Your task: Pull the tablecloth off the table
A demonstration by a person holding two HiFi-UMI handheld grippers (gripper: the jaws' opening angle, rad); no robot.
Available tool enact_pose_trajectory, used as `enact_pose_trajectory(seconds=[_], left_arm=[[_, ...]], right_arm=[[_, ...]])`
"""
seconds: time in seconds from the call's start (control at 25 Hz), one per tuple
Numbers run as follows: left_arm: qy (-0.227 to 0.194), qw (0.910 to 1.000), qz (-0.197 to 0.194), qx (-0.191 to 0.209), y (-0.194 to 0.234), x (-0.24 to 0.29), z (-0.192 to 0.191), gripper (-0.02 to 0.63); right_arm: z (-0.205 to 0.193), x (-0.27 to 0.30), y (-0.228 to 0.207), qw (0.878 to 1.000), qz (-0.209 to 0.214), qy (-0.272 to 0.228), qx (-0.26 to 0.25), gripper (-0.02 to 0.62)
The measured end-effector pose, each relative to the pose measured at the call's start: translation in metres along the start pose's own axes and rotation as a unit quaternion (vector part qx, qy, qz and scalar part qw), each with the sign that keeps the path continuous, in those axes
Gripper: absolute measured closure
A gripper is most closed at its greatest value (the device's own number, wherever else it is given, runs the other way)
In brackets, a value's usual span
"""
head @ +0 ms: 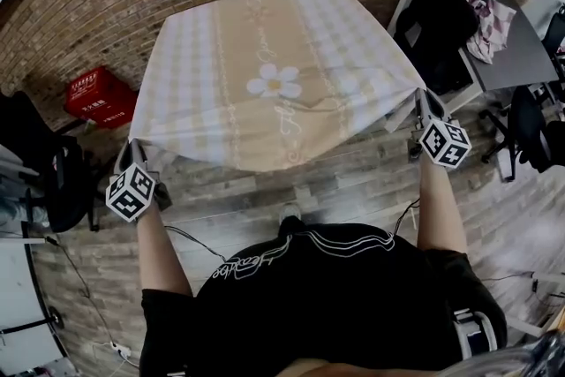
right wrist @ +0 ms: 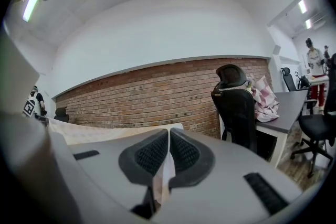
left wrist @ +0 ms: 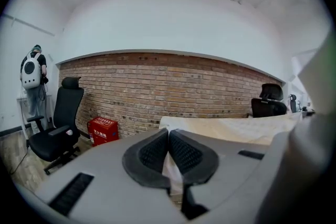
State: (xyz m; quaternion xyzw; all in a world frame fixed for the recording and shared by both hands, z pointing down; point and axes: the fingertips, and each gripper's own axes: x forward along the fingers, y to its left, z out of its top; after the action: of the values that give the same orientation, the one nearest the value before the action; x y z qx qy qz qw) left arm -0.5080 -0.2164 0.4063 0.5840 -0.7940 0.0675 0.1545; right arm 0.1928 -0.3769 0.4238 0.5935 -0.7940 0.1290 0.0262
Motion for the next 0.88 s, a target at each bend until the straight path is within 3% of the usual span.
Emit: enact_pose_trajectory(seconds=[0.88], left_arm=[[-0.008,0.9970,-0.059,-0.050,-0.063,-0.066,-0.023,0.600]], right_arm=[[-0.006,-0.051,0.031,0.999,0.047,-0.007,0.020,0.598]])
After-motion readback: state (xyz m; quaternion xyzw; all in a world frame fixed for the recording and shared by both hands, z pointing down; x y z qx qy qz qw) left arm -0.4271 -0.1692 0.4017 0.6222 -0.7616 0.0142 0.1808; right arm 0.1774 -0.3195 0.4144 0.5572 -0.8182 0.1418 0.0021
